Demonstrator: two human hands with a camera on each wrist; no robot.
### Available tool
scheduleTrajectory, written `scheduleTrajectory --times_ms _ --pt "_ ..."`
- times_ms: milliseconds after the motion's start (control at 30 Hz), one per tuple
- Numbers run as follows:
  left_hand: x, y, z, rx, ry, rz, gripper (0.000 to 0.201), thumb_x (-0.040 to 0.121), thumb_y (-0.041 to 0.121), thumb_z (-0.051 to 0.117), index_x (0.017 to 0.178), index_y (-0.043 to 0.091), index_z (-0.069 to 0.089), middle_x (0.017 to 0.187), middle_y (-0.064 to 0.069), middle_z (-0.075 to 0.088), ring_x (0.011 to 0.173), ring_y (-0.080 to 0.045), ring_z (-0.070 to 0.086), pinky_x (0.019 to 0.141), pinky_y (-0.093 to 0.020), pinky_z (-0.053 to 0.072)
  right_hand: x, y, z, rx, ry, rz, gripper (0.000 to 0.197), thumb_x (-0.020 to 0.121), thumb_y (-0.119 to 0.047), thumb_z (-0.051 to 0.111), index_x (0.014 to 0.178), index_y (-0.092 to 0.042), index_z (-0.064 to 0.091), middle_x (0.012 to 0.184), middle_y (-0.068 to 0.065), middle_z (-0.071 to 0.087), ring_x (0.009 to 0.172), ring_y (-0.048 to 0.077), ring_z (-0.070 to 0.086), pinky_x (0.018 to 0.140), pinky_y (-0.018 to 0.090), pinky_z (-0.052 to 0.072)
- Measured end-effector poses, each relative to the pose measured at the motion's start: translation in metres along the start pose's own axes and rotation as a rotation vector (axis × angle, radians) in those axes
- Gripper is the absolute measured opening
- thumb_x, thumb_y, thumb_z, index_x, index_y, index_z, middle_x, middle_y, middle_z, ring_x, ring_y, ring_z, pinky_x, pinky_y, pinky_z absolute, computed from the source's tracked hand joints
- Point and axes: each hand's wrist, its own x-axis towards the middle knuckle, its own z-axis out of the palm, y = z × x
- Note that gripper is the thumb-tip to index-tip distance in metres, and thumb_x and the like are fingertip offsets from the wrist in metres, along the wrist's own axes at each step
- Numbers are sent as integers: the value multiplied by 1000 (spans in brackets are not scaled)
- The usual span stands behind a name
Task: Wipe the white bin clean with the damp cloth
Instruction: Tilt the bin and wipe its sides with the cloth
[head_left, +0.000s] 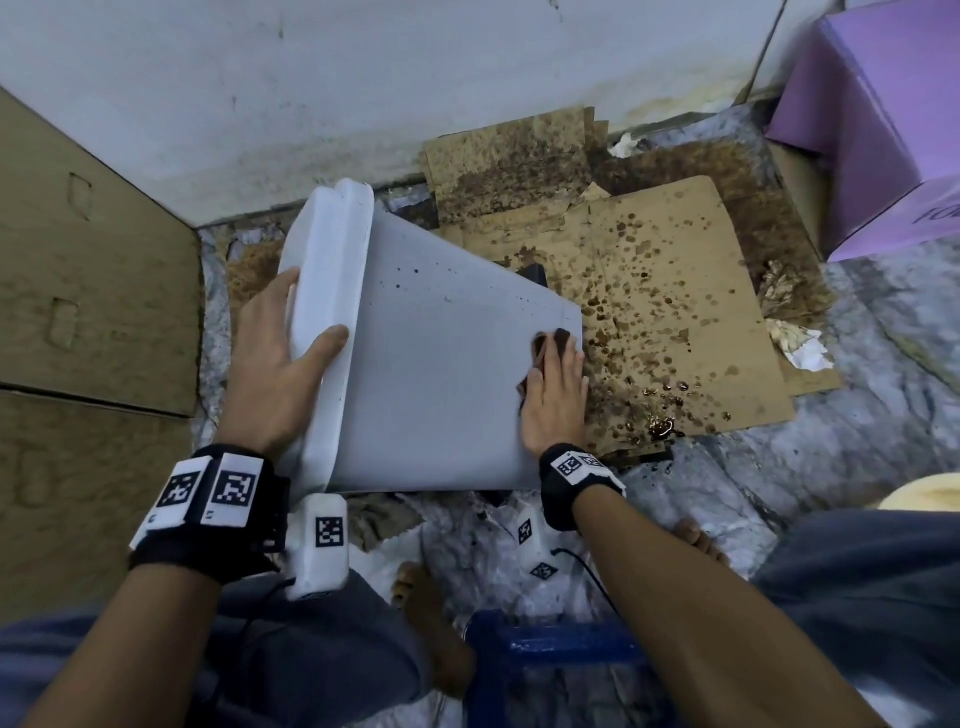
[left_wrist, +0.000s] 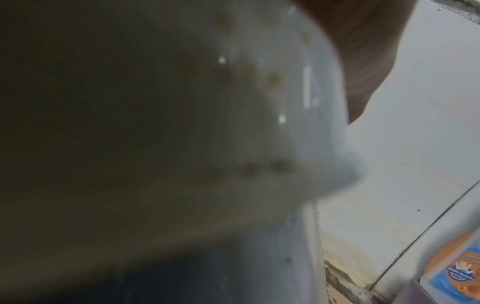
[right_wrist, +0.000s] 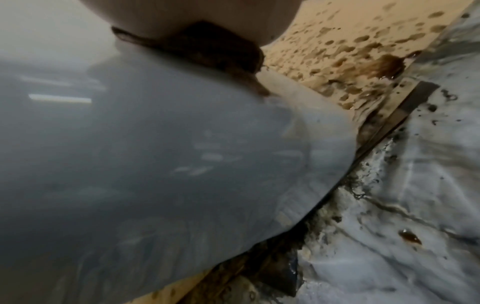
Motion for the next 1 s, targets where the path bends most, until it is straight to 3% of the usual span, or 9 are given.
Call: scheduleTrajectory --times_ms 100,267,400,633,733,833,900,1000 --pt "3 -3 0 5 -13 5 68 81 51 59 143 35 39 142 -1 40 132 -24 43 107 -56 38 -4 -18 5 13 15 -27 54 102 -29 24 153 -21 8 160 7 -6 147 22 -8 119 47 -1" --pt "6 -6 -3 25 -24 -7 72 79 55 59 144 29 41 142 -1 43 131 -24 45 106 -57 39 -34 -64 12 53 9 -393 56 98 -35 15 152 -24 9 160 0 -5 147 13 -11 119 37 -8" --pt "1 -4 -1 9 5 -18 77 78 55 57 146 24 39 144 -1 40 132 -23 44 107 -56 37 -29 -52 13 21 33 -414 54 99 -32 19 152 -26 13 161 -2 1 147 10 -7 120 38 -3" --pt "5 -18 -4 -6 -11 -4 70 82 53 60 145 28 41 144 1 43 131 -22 46 105 -58 40 1 13 9 29 114 44 52 101 -34 19 152 -25 15 160 3 7 148 19 5 120 38 0" --pt "9 -24 -6 22 -49 4 72 81 55 63 144 27 42 139 -2 50 128 -25 50 101 -60 43 10 30 5 128 106 187 48 103 -29 25 150 -25 21 159 4 15 146 23 16 117 39 19" --pt "9 -21 -4 16 -52 11 72 80 59 63 144 30 43 140 0 49 130 -25 48 103 -59 41 13 35 -1 183 137 226 45 103 -28 28 147 -27 31 149 9 39 133 29 42 106 41 37" --pt "5 -17 -3 14 -30 27 67 81 58 61 141 36 42 141 10 43 134 -24 43 106 -58 38 17 38 -8 262 198 325 41 103 -23 31 143 -25 41 134 12 56 118 31 54 98 38 43" --pt "2 -10 -2 19 -29 36 69 79 64 59 140 39 42 139 16 42 134 -24 42 107 -58 37 28 45 -25 501 285 531 38 103 -20 32 139 -23 45 132 9 57 115 28 56 95 33 44"
